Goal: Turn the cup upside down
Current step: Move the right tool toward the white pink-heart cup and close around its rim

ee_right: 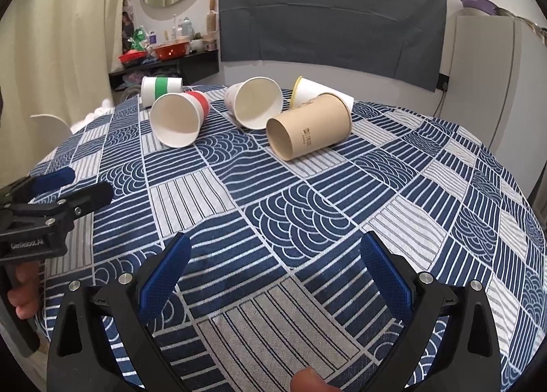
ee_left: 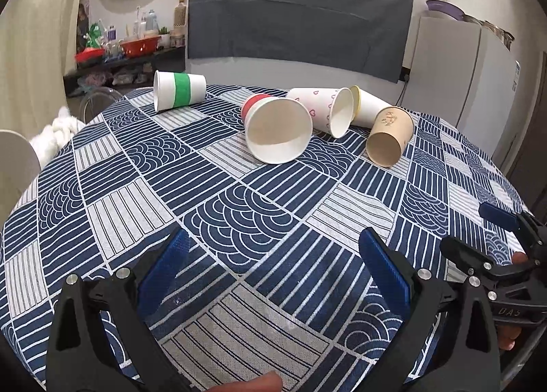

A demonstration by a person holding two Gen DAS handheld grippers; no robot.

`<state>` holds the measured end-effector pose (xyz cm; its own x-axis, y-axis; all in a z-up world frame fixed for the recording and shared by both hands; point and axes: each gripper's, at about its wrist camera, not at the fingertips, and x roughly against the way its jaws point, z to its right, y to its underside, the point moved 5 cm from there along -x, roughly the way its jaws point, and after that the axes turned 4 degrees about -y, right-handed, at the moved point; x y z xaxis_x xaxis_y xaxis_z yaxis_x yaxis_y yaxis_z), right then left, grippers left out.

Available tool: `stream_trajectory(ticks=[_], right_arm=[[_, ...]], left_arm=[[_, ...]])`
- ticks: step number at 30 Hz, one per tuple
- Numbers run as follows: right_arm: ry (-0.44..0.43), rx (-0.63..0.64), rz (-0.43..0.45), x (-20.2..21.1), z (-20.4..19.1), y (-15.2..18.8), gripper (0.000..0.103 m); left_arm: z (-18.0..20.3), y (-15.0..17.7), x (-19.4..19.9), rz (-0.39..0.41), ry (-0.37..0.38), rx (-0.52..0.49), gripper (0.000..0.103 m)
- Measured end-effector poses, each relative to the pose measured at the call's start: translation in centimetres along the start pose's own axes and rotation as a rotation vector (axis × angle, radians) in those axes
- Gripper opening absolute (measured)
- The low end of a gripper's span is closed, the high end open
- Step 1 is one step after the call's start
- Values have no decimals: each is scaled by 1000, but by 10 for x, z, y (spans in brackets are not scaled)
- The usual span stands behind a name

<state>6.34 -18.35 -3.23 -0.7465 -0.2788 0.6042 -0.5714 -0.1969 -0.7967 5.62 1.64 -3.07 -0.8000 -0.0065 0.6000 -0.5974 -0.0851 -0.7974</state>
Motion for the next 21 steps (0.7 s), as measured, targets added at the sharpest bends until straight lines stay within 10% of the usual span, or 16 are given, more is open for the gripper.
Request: stream_trajectory(ticks=[21], right_arm=[[-114, 162, -38, -35, -18, -93, 95]], left_arm=[[-39, -62, -33, -137, -43, -6, 97]])
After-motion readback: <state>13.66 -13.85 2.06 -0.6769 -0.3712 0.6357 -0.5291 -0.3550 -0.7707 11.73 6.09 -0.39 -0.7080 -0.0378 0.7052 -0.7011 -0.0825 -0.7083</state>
